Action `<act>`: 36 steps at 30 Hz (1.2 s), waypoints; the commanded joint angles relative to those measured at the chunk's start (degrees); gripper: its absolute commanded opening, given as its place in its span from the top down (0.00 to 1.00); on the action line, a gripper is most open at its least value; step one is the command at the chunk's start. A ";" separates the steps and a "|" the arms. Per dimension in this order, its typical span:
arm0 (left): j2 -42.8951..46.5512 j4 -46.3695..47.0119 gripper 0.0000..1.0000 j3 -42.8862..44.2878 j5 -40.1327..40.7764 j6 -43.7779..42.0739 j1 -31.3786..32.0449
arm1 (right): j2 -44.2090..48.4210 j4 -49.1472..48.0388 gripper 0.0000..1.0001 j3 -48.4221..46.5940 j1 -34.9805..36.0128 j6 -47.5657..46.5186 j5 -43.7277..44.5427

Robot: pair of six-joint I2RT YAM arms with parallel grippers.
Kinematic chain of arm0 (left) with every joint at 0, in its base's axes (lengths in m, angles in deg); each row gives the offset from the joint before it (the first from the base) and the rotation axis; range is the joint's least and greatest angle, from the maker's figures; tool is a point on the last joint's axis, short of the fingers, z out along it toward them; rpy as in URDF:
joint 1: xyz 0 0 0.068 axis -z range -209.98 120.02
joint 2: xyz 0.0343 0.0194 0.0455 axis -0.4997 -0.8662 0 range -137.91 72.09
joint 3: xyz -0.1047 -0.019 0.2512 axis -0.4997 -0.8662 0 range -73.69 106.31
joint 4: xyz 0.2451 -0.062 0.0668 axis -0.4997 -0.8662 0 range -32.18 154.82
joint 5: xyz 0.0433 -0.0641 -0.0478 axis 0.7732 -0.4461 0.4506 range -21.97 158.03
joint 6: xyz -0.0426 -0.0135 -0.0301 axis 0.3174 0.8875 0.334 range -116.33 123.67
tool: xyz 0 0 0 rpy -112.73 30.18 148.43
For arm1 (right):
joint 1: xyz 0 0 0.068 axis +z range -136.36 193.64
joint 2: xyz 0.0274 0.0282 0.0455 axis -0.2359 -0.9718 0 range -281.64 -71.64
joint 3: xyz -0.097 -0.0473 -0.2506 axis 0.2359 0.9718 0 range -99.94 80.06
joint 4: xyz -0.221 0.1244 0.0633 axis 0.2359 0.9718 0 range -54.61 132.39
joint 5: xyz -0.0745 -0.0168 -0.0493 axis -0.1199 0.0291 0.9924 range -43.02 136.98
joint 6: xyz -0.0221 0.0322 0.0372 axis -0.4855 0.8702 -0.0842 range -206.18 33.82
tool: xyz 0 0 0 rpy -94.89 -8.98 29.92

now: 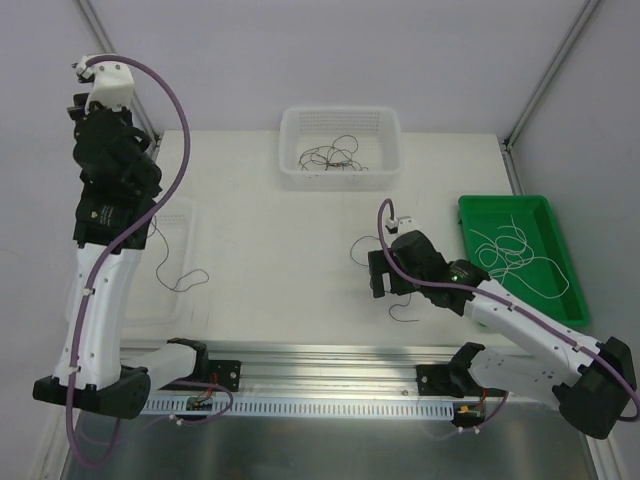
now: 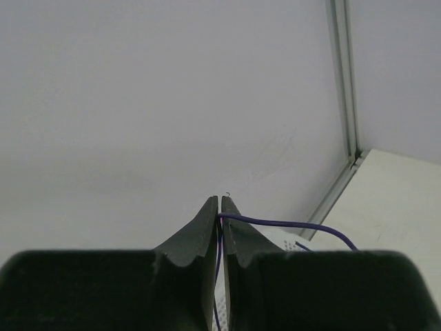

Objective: Untangle the cables

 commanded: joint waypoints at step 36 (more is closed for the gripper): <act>10.84 -12.56 0.01 -43.13 -42.00 49.70 -14.21 | 5.70 0.15 0.03 5.31 0.41 1.79 -2.20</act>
